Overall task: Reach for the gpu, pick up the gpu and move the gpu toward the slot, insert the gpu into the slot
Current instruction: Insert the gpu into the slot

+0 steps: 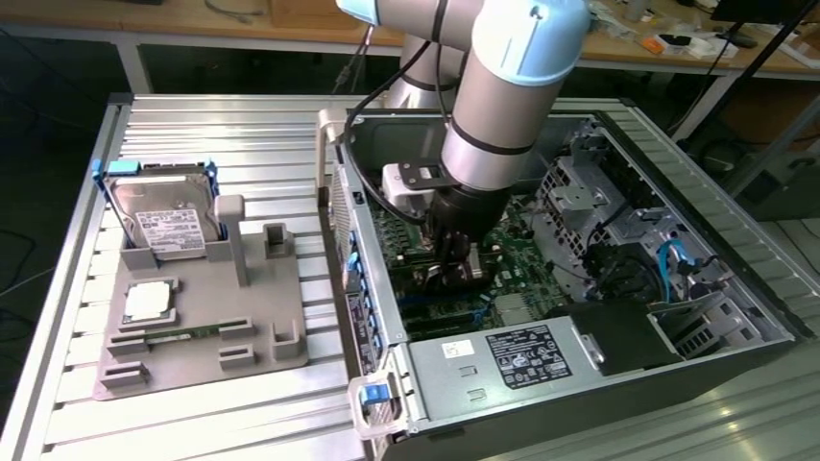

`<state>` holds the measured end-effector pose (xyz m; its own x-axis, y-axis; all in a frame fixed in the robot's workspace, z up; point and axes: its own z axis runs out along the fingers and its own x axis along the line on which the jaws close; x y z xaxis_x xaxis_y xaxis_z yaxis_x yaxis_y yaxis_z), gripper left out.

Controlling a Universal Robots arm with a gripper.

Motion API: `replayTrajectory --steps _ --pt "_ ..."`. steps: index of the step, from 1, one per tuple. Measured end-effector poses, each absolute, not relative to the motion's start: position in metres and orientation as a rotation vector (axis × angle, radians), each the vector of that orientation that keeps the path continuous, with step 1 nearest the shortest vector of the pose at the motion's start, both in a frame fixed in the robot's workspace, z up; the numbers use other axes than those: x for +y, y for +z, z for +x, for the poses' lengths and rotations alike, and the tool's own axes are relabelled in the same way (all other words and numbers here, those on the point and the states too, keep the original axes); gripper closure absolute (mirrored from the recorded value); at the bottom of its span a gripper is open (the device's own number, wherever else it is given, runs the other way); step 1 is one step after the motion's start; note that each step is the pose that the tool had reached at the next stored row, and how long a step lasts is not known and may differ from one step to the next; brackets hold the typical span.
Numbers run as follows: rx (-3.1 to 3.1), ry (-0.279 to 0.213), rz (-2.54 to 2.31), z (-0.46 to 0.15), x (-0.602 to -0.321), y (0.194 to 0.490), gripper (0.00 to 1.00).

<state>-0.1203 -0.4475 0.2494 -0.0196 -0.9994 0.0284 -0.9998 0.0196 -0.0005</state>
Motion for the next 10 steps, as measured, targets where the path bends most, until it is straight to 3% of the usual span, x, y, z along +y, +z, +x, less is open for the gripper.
replayTrajectory --steps 10 --pt "-2.231 0.032 2.183 -0.1202 -0.4476 0.2523 0.73"
